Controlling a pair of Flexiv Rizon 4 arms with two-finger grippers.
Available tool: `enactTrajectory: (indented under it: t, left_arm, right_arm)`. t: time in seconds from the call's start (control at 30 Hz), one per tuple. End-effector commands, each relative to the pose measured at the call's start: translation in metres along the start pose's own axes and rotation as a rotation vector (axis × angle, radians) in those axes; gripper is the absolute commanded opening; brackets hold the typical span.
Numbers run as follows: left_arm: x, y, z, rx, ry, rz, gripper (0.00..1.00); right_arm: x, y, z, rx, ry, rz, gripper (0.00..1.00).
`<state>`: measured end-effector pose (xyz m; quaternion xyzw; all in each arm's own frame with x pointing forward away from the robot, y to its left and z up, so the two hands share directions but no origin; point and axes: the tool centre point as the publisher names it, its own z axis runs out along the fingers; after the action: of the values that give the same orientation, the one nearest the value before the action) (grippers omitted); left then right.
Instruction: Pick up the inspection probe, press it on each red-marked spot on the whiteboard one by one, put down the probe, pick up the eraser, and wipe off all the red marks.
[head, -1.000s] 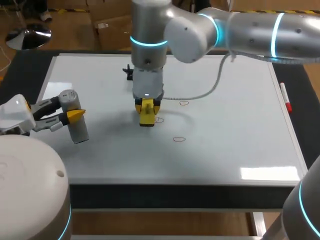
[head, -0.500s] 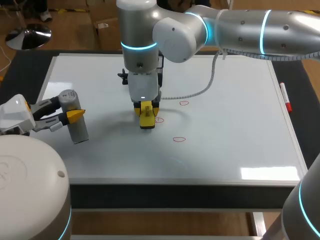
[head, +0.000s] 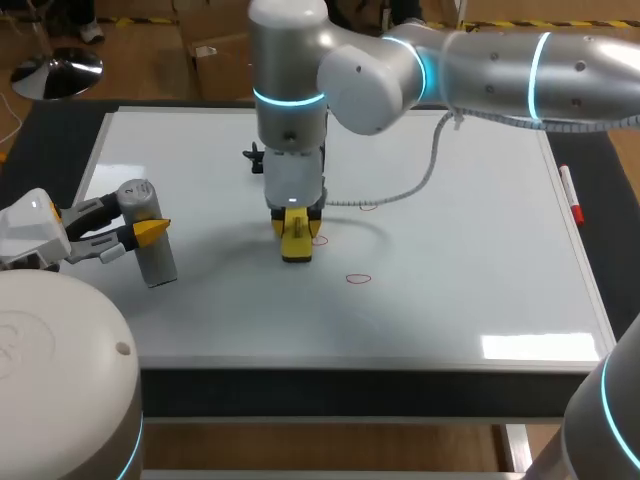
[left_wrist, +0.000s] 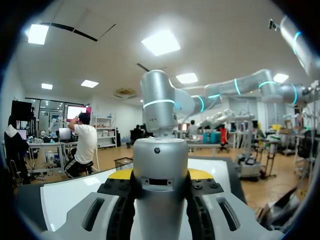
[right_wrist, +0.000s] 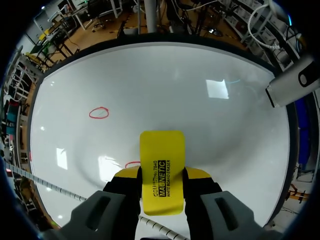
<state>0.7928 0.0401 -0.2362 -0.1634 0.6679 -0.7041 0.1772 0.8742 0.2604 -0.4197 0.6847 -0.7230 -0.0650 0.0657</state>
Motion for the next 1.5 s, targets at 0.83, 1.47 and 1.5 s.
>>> enactTrajectory:
  t: [0.83,1.47,1.5]
  left_arm:
    - [0.0,-0.001,0.0,0.0,-0.001,0.001,0.0]
    - [0.0,-0.001,0.0,0.0,-0.001,0.001,0.0]
    - [0.0,-0.001,0.0,0.0,-0.001,0.001,0.0]
  right_arm:
    - [0.065,-0.001,0.012,-0.022,-0.007,0.178,0.0]
    - [0.095,0.007,-0.015,0.011,-0.027,0.246,0.0]
    - [0.098,0.007,-0.019,0.019,-0.031,0.254,0.0]
